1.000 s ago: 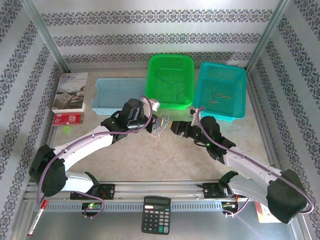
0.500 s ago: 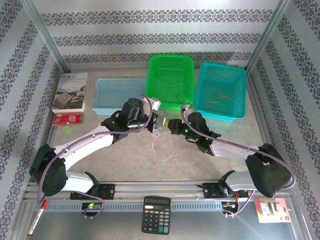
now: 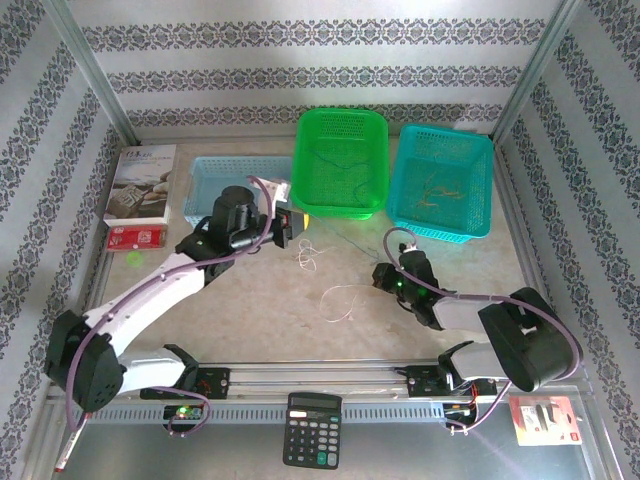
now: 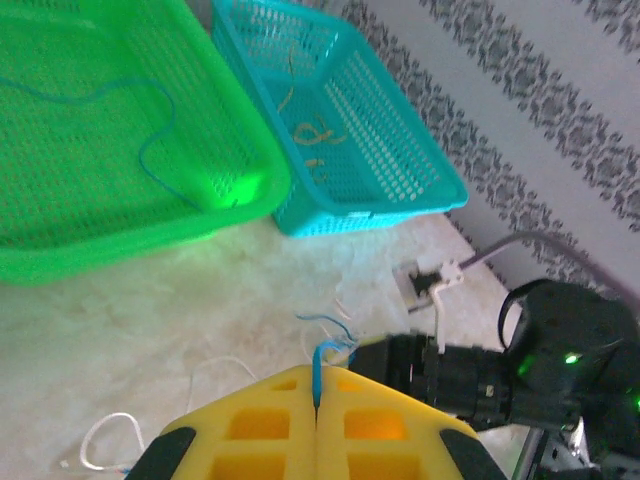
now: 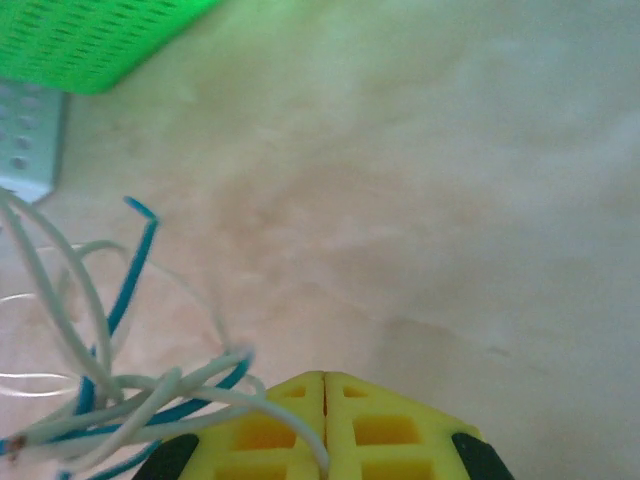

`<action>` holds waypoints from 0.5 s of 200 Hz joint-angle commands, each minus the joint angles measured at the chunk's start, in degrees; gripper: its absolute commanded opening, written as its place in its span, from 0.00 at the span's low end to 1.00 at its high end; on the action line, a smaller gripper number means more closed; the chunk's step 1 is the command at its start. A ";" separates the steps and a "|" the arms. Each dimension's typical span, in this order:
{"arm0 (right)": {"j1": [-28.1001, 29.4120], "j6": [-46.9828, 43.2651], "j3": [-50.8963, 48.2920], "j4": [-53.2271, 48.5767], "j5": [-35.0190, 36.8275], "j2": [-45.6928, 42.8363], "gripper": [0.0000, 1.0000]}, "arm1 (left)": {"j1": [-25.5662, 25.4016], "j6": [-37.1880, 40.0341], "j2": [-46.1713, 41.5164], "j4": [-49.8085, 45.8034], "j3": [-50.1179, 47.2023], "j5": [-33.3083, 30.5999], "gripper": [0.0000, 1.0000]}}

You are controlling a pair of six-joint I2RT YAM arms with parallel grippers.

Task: Untangle the cables

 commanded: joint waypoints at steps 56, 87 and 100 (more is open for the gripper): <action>-0.78 -1.66 0.91 -6.42 1.05 -6.94 0.00 | 1.82 -2.07 -5.21 4.06 -2.56 -0.04 0.00; -4.47 -0.55 -1.46 -6.98 0.73 -7.51 0.00 | 4.20 -2.29 -9.25 1.71 -2.60 -2.32 0.00; -6.19 -0.38 -1.81 -8.24 0.62 -8.29 0.00 | 6.18 -2.17 -11.60 -0.22 -2.56 -3.62 0.00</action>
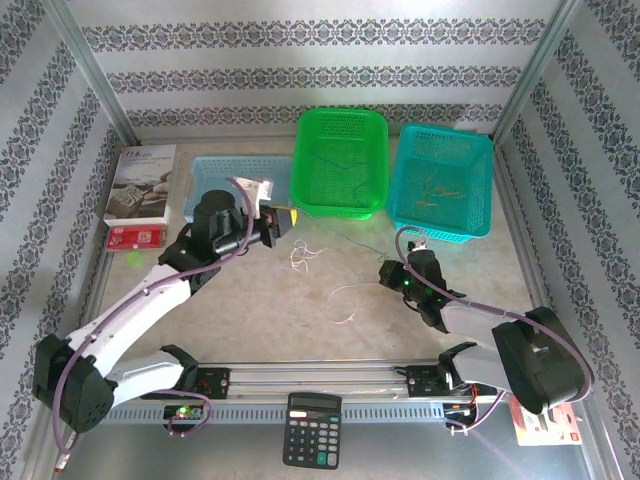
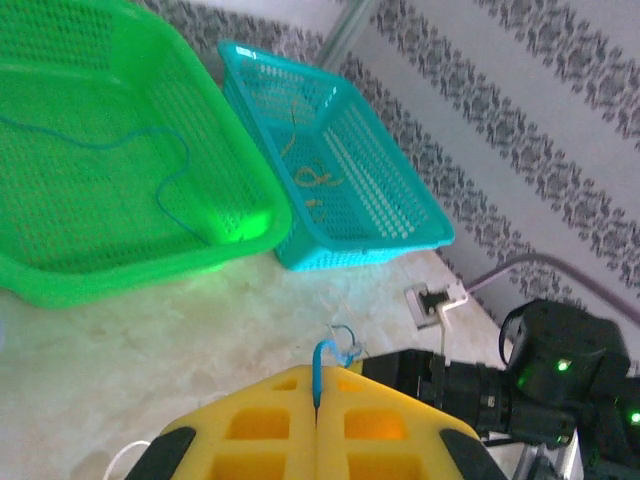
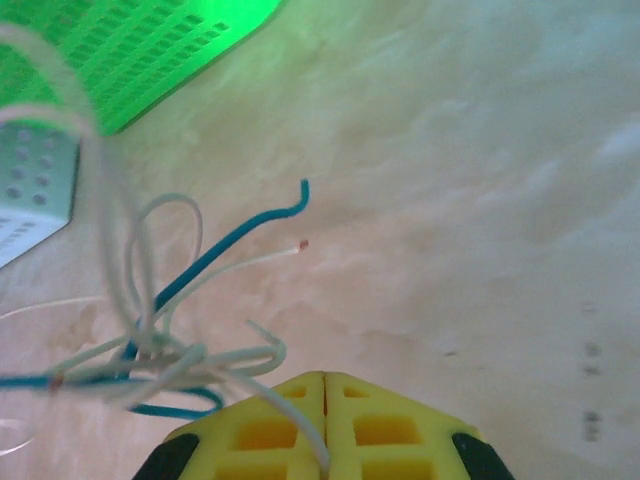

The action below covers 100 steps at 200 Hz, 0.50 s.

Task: Untangle the cables

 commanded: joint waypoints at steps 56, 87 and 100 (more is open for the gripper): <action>-7.47 -1.07 -1.50 -7.76 0.96 -4.27 0.00 | 11.47 -0.39 -12.12 -5.55 -0.26 -4.47 0.00; -8.10 -1.49 -1.23 -6.85 -1.62 -3.94 0.00 | 12.89 -0.87 -11.81 -4.10 -0.11 -1.30 0.00; -7.23 -2.49 -0.56 -5.94 -3.98 -3.82 0.00 | 12.88 -1.50 -10.76 -2.76 0.02 1.74 0.00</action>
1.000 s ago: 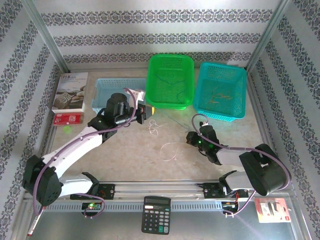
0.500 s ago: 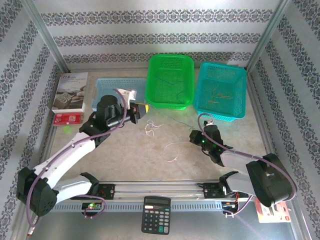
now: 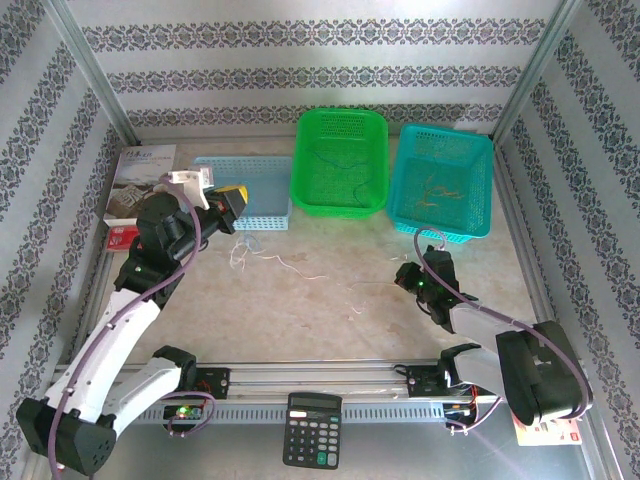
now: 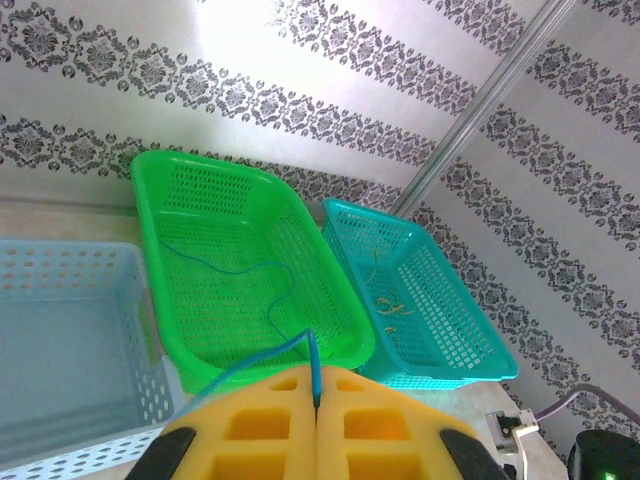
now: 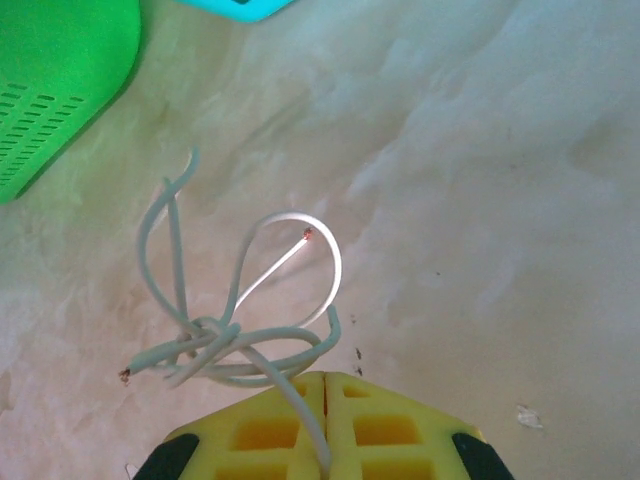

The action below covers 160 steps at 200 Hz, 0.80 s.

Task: Untangle the cables

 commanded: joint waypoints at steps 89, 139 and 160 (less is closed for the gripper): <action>11.76 -6.36 12.36 -9.34 -6.07 -6.67 0.60 | 0.44 -8.66 4.13 9.80 0.12 17.34 0.00; 12.45 -6.80 14.75 -12.44 -4.23 -9.79 0.62 | 0.08 -13.79 8.47 17.44 2.89 18.88 0.00; 12.52 -6.80 14.30 -12.87 -3.48 -10.75 0.61 | 0.05 -14.10 11.81 18.75 6.30 18.89 0.00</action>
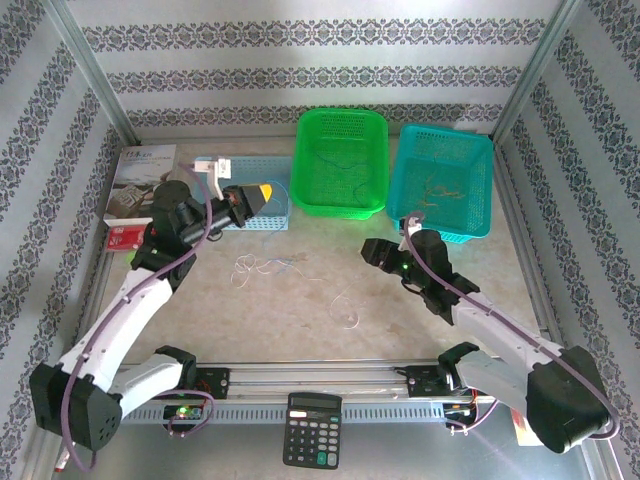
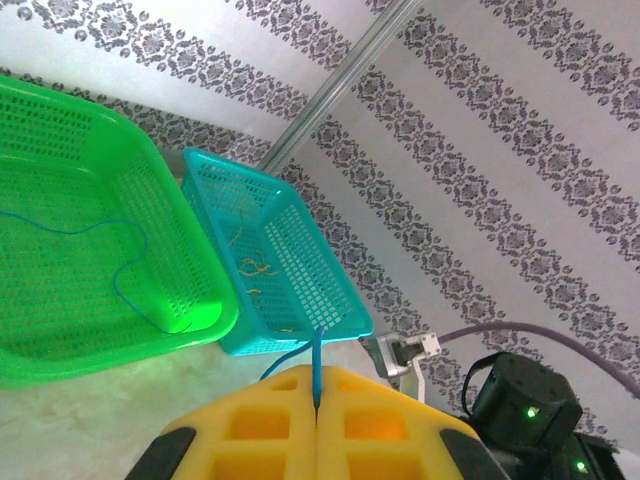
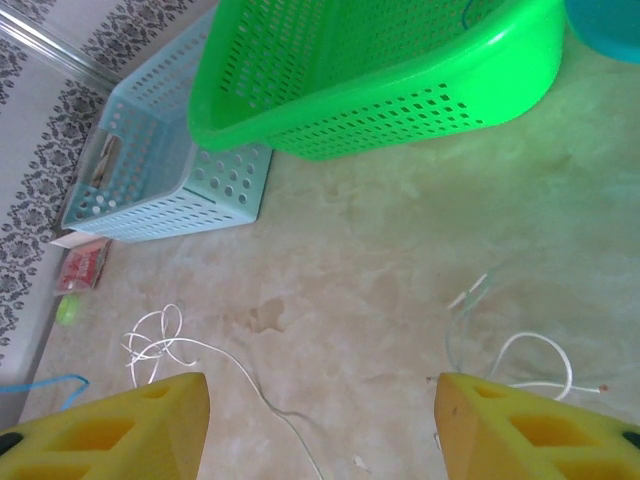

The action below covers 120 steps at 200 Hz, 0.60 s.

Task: Untangle the cables

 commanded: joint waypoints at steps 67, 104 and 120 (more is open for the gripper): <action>0.45 -1.09 -2.11 -4.73 3.85 -4.83 0.61 | 0.02 -0.45 18.36 9.66 21.43 -0.01 0.00; 0.25 -1.26 -3.06 -6.88 4.61 -7.21 0.61 | -0.08 -0.52 30.46 11.94 31.90 -1.10 0.00; 0.14 -1.22 -3.53 -7.54 4.65 -8.06 0.61 | -0.04 -2.20 36.59 14.00 35.85 -1.08 0.00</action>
